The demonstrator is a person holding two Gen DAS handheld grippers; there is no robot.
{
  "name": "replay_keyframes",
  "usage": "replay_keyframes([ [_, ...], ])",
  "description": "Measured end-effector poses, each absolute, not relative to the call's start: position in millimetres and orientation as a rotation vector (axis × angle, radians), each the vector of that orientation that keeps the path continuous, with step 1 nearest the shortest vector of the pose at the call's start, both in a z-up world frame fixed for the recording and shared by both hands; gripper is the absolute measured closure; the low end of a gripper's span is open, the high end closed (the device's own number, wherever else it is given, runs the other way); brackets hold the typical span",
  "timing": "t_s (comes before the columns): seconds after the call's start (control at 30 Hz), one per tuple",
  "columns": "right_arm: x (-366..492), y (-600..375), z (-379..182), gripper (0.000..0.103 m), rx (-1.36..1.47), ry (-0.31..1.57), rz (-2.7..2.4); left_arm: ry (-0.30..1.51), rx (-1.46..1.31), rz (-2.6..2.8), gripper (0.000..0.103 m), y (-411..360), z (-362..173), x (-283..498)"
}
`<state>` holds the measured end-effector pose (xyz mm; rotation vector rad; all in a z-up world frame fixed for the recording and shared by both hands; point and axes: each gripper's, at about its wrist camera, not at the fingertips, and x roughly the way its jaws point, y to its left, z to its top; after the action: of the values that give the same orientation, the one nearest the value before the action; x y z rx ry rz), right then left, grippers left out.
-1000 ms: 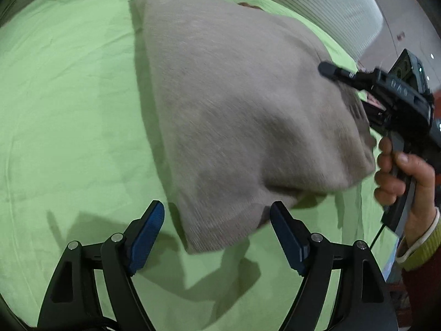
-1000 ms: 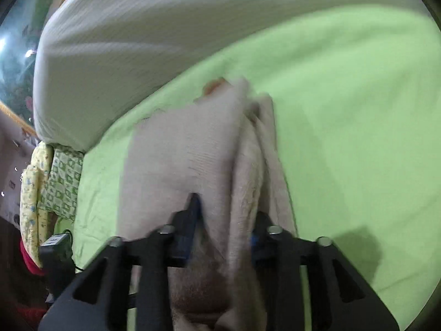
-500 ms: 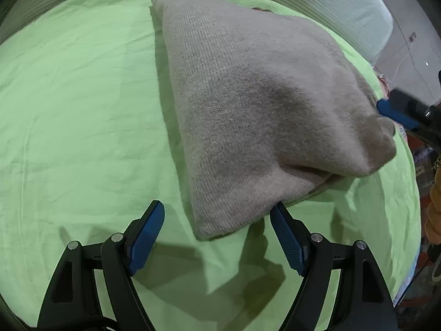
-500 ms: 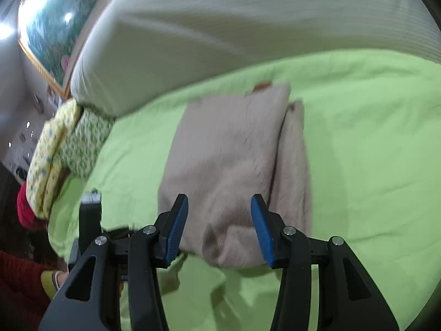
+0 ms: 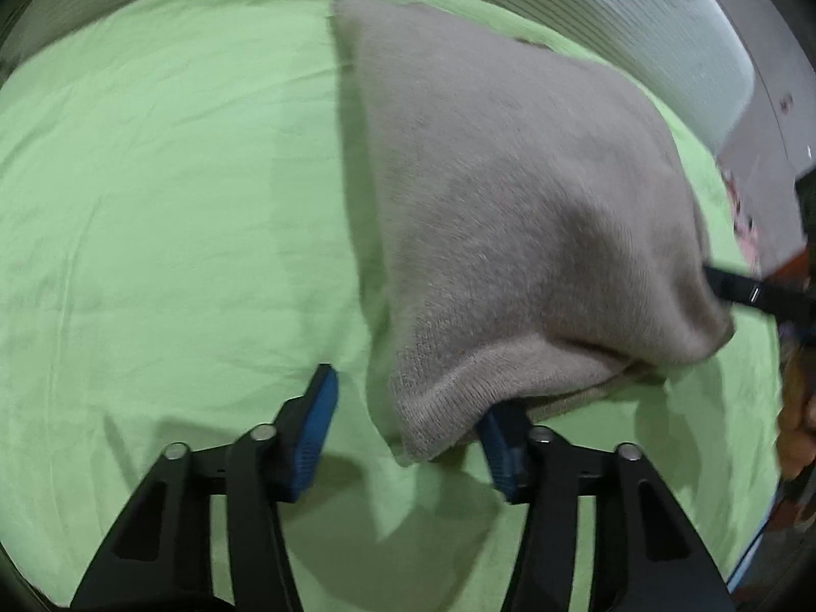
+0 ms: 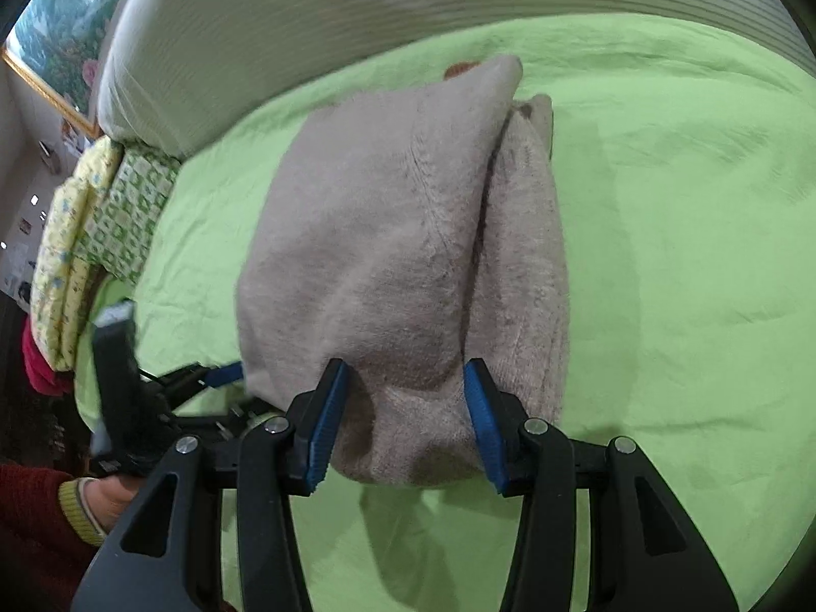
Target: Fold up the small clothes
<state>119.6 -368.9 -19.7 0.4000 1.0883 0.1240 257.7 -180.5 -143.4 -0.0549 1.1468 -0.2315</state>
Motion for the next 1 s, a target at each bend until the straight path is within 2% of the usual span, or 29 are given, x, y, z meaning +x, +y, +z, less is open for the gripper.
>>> replay_keyframes([
  [0.1, 125.0, -356.2, -24.2, 0.056, 0.370, 1.111, 0.149, 1.141, -0.090, -0.206, 0.065, -151.8, -140.5, 248.5],
  [0.13, 126.2, -353.6, -23.9, 0.063, 0.363, 1.112, 0.157, 1.140, -0.095, -0.203, 0.070, -150.2, -140.5, 247.1],
  [0.17, 126.8, -352.7, -23.4, 0.086, 0.356, 1.113, 0.157, 1.140, -0.101, -0.201, 0.072, -148.5, -140.5, 246.3],
  [0.27, 124.2, -355.1, -7.8, 0.093, 0.391, 1.055, 0.175, 1.140, -0.105, -0.205, 0.076, -143.4, -139.8, 241.3],
  [0.4, 100.5, -376.5, 44.0, 0.094, 0.483, 0.821, 0.186, 1.141, -0.109, -0.218, 0.077, -150.4, -138.1, 243.1],
  [0.47, 87.8, -389.0, 51.1, 0.095, 0.486, 0.774, 0.142, 1.142, -0.091, -0.225, 0.077, -151.4, -139.1, 241.1],
  [0.7, 69.9, -402.0, -32.8, 0.095, 0.492, 0.950, 0.006, 1.149, -0.020, -0.231, 0.077, -152.3, -144.6, 239.9],
  [0.83, 73.9, -402.1, -37.1, 0.095, 0.507, 0.955, -0.012, 1.150, 0.012, -0.233, 0.076, -154.9, -143.5, 237.8],
  [0.93, 78.3, -397.6, -20.4, 0.089, 0.495, 0.946, -0.001, 1.154, 0.012, -0.233, 0.076, -154.4, -141.8, 236.9],
  [1.0, 85.1, -392.9, -1.4, 0.076, 0.506, 0.900, 0.015, 1.155, 0.016, -0.235, 0.076, -156.3, -141.5, 238.5],
])
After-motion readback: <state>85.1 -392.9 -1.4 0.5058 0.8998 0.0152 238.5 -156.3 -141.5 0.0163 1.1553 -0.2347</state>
